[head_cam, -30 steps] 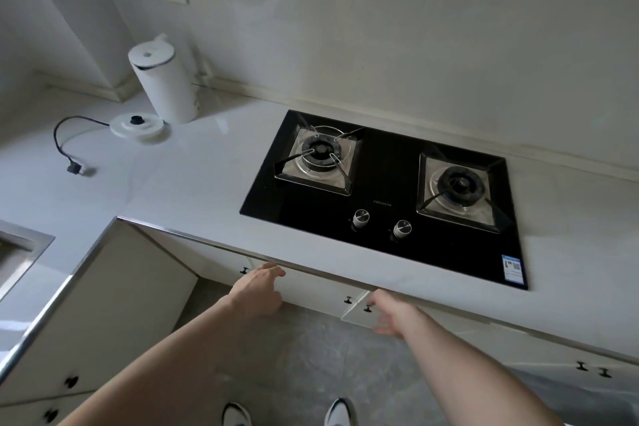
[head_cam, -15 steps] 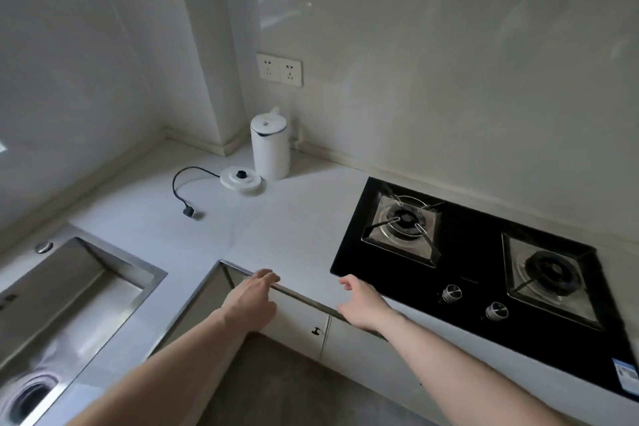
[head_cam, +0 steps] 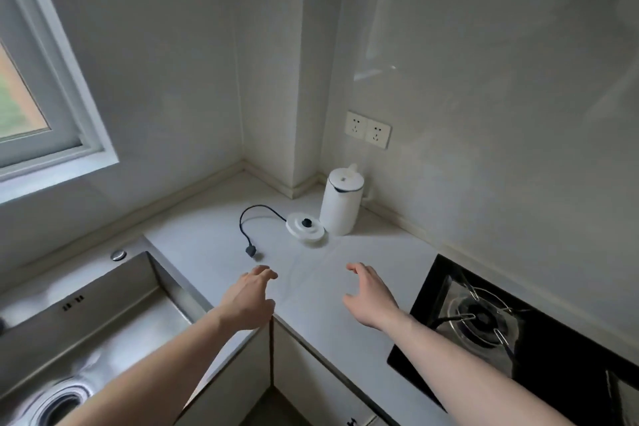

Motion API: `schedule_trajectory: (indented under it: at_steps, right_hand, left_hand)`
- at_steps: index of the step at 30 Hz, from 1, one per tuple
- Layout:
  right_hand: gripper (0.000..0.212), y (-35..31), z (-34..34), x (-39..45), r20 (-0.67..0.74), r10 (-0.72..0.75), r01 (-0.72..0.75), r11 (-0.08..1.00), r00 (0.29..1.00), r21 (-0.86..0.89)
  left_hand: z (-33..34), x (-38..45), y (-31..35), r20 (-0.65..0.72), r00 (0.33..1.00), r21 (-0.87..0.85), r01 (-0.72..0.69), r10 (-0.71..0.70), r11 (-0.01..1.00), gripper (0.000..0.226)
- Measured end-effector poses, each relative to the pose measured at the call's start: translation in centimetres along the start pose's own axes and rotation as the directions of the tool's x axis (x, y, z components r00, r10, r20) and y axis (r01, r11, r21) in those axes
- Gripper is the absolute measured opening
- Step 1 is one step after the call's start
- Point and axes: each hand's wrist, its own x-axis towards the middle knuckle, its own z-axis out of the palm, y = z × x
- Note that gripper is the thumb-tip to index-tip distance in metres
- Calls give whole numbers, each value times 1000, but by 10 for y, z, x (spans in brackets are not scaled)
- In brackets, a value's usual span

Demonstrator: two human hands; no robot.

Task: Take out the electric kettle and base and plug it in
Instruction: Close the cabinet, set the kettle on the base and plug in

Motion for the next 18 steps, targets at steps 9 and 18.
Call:
schedule_trajectory:
  at_steps: [9,18]
  right_hand:
    - [65,-21,-42,116,-56,-121,118,991,991,-57]
    - [90,-27,-89,224,-53,-206,183,941,977,-286]
  left_hand:
    - [-18,70,-15,-14,995,-28,103,-103,994,66]
    - [-18,149,-13,86,993,28,74,-76,997,77]
